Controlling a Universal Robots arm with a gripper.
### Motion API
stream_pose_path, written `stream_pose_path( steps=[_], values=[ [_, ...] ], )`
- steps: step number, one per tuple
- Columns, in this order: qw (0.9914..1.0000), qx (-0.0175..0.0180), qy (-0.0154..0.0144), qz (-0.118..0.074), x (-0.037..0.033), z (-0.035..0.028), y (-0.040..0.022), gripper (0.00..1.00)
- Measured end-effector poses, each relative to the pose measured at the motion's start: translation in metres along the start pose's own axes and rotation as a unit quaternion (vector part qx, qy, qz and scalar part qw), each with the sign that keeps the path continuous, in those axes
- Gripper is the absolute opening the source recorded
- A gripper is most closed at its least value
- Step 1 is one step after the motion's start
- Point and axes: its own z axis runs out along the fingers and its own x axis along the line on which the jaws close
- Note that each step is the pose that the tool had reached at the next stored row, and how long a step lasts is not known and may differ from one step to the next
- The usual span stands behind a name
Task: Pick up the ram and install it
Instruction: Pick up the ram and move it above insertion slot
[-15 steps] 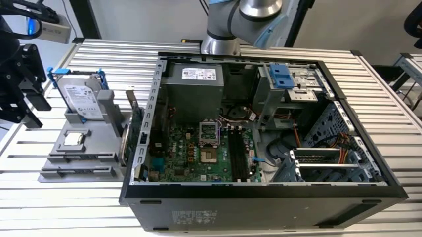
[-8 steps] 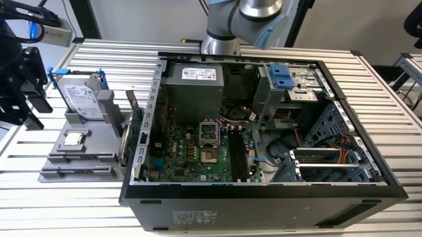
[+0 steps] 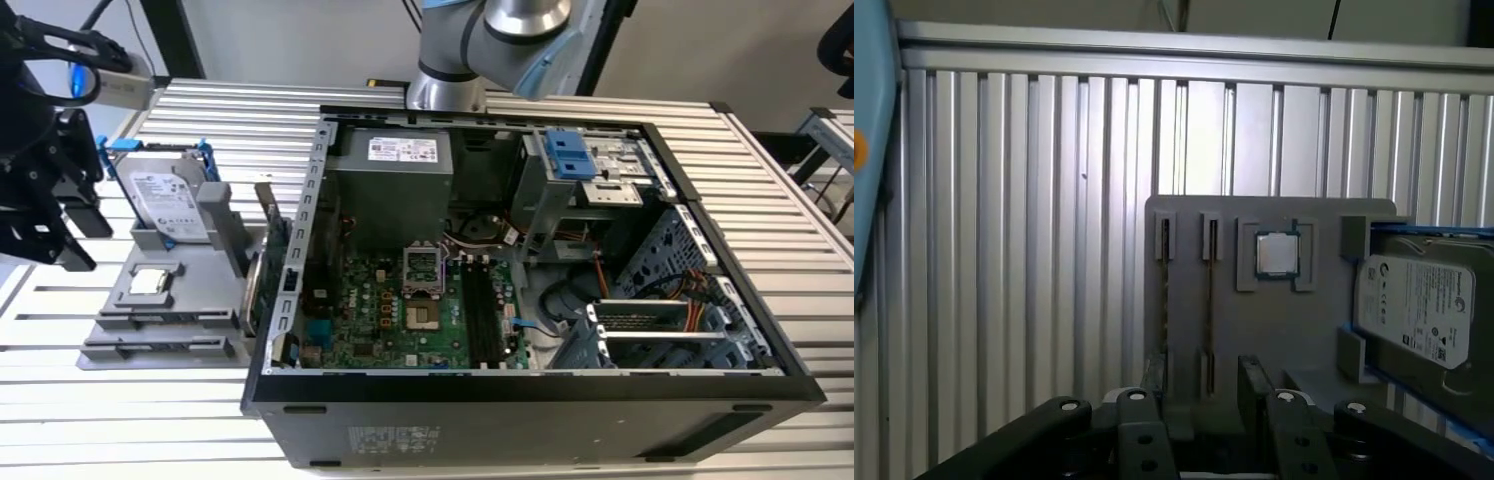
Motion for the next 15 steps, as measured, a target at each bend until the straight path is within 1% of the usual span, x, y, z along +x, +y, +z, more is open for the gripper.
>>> stream_pose_path(
  steps=[8,15],
  values=[
    [1.0,0.0,0.0,0.0,0.0006,0.0132,-0.0001,1.0],
    [1.0,0.0003,0.0,0.0,0.001,0.0224,-0.0003,1.0]
  ],
)
